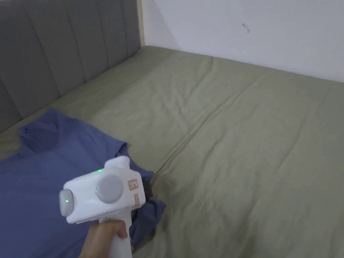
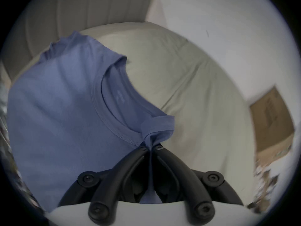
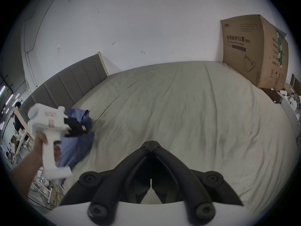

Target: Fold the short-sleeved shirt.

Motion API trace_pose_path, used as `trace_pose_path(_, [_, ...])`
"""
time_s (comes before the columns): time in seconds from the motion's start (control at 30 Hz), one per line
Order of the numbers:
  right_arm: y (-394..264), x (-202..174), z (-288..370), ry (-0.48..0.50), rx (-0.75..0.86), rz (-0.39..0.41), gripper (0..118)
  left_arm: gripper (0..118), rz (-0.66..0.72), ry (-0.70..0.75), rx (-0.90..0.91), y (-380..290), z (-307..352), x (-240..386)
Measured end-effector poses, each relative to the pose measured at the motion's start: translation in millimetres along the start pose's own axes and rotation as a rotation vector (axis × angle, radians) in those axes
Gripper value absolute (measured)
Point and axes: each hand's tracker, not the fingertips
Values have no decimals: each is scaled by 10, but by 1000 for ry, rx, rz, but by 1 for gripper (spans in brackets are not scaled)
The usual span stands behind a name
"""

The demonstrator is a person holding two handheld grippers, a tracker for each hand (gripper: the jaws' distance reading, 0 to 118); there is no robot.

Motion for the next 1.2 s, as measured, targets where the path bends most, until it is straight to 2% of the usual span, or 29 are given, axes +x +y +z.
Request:
trace_pose_path(0.1, [37, 107, 95, -23, 29, -4, 0, 1, -102, -28, 142, 170, 337, 298])
trace_pose_path(0.23, [48, 339, 271, -36, 42, -44, 0, 1, 3, -293, 204, 457, 669, 786])
trace_pose_path(0.4, [18, 741, 553, -149, 65, -72, 0, 1, -205, -495, 255, 481, 893, 2217])
trace_pose_path(0.6, [-45, 1417, 896, -335, 74, -184, 0, 1, -323, -910, 145, -119, 1219, 4029])
trace_pose_path(0.7, [-99, 1719, 1093, -441, 90, -233, 0, 1, -468, -983, 132, -624, 1337, 4644])
trace_pose_path(0.77, [-136, 1881, 1215, -488, 95, -263, 0, 1, -510, -1032, 24, -1031, 1285, 4802])
trace_pose_path(0.9, [-233, 2117, 1472, -605, 100, -278, 0, 1, -575, -927, -208, -1959, 776, 4656])
trace_pose_path(0.97, [-298, 2206, 1587, -639, 93, -298, 0, 1, -674, -821, -269, -2448, 499, 4472])
trace_pose_path(1.1, [-468, 2366, 1684, -717, 31, -314, 0, 1, -765, -635, -554, -3351, -94, 4100])
trace_pose_path(1.2, [-541, 2408, 1677, -724, 5, -330, 0, 1, -863, -545, -591, -3747, -319, 3969])
